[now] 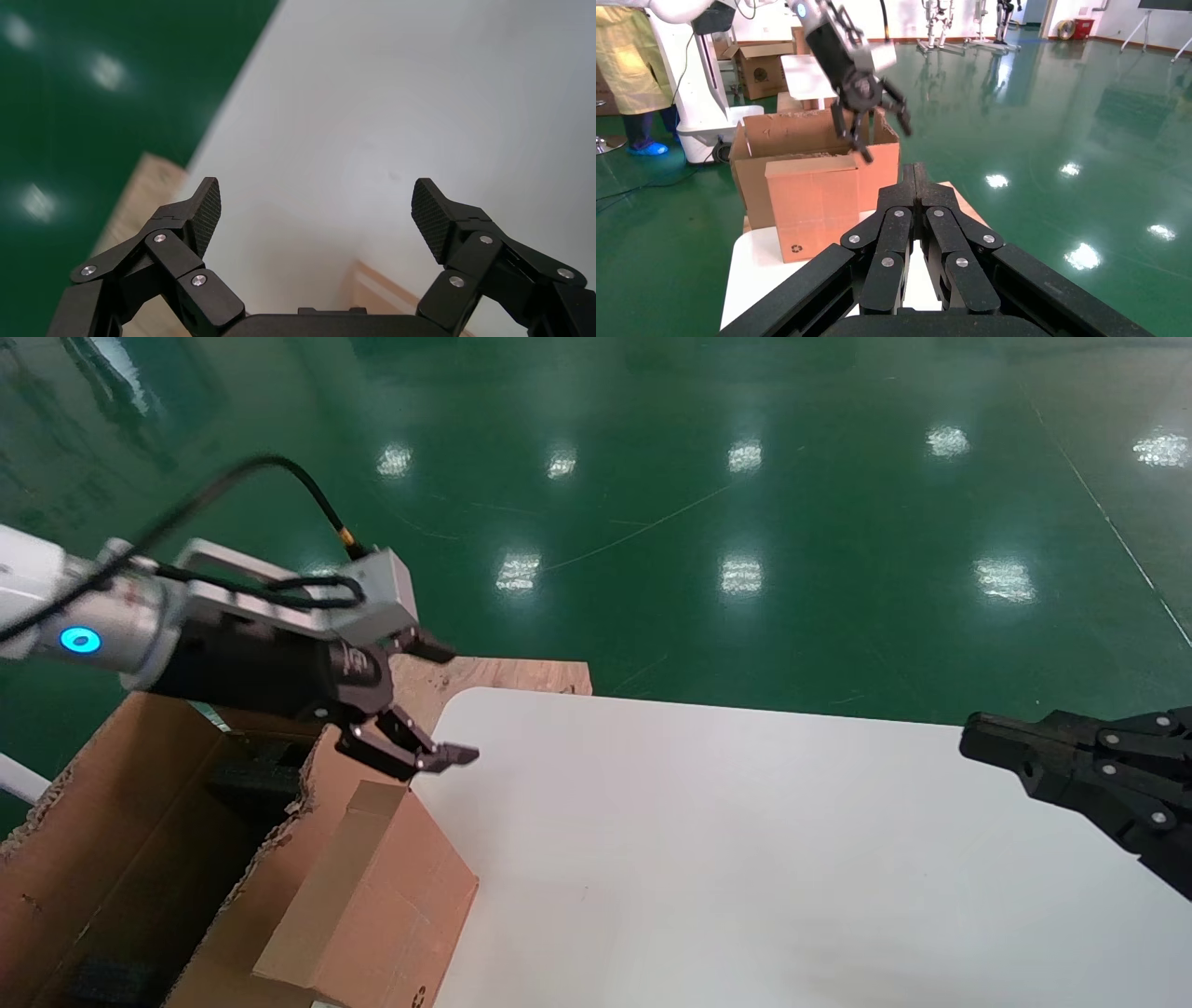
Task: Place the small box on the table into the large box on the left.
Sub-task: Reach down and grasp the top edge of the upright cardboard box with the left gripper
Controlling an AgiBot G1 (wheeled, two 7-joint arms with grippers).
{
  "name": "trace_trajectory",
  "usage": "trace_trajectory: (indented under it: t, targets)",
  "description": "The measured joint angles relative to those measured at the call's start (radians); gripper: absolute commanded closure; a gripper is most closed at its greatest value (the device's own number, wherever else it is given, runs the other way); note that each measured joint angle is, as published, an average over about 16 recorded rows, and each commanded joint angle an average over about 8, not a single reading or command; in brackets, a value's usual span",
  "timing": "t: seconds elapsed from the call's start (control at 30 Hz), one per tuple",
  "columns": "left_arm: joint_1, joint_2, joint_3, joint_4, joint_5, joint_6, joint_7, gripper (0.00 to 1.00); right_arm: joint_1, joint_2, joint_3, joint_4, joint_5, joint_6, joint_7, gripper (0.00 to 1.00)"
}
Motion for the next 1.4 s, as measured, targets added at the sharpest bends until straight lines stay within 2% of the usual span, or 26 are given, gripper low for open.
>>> trace_trajectory:
  t: [0.33, 0.6, 1.07, 1.4]
  targets:
    - [-0.114, 0.04, 0.214, 0.002, 0.062, 0.017, -0.16, 0.0, 0.0, 0.0, 0.0, 0.0, 0.0, 0.0, 0.0, 1.0]
    - [-0.225, 0.043, 0.402, -0.002, 0.06, 0.017, -0.239, 0.0, 0.0, 0.0, 0.0, 0.0, 0.0, 0.0, 0.0, 1.0]
    - [-0.382, 0.033, 0.686, -0.004, -0.014, 0.014, -0.292, 0.0, 0.0, 0.0, 0.0, 0.0, 0.0, 0.0, 0.0, 1.0]
    - [-0.475, 0.026, 0.839, -0.008, -0.068, 0.006, -0.297, 0.0, 0.0, 0.0, 0.0, 0.0, 0.0, 0.0, 0.0, 1.0]
